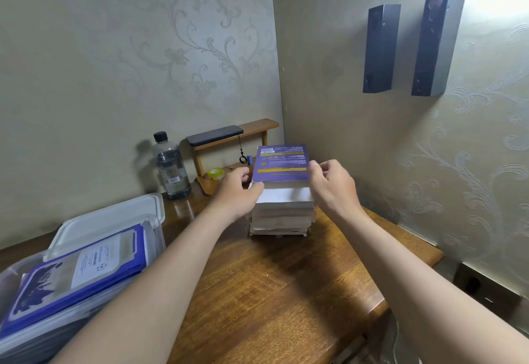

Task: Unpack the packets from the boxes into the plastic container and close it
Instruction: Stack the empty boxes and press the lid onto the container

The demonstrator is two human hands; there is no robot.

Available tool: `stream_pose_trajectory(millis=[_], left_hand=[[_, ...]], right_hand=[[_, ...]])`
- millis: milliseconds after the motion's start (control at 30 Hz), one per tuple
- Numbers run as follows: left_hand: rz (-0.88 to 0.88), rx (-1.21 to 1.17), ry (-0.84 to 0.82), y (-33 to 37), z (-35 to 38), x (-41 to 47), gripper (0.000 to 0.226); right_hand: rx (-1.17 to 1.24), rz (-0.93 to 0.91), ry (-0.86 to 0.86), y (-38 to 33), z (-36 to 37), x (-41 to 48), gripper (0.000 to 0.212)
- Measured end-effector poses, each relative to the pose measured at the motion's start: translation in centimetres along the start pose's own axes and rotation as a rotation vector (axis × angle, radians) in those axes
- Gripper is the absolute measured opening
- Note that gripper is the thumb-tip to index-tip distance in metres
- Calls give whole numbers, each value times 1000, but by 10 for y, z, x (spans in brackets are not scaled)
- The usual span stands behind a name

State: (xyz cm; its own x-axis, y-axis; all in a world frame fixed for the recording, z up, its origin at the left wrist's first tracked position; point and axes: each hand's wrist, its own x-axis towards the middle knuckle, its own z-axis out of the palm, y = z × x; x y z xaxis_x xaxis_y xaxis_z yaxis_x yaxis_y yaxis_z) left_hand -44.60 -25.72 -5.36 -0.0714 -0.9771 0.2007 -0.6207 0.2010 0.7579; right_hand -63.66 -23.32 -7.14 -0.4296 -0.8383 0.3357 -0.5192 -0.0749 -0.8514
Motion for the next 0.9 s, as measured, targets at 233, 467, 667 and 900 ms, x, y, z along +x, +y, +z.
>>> stream_pose_trajectory(millis=[233,467,667,900], left_hand=[[-32,11,92,-6,-33,-12,55],[-31,67,178,-23,-95,-40,51],[-101,132,265,-60,-164,-66,48],[-264,179,393,-122,-237,-90,44]], right_hand=[[-170,-314,182,-36,5,-17,20],[-41,-431,9,-92,45,-47,19],[2,-430,-157,-132,102,-71,23],[59,-301,-458,-166,173,-89,26]])
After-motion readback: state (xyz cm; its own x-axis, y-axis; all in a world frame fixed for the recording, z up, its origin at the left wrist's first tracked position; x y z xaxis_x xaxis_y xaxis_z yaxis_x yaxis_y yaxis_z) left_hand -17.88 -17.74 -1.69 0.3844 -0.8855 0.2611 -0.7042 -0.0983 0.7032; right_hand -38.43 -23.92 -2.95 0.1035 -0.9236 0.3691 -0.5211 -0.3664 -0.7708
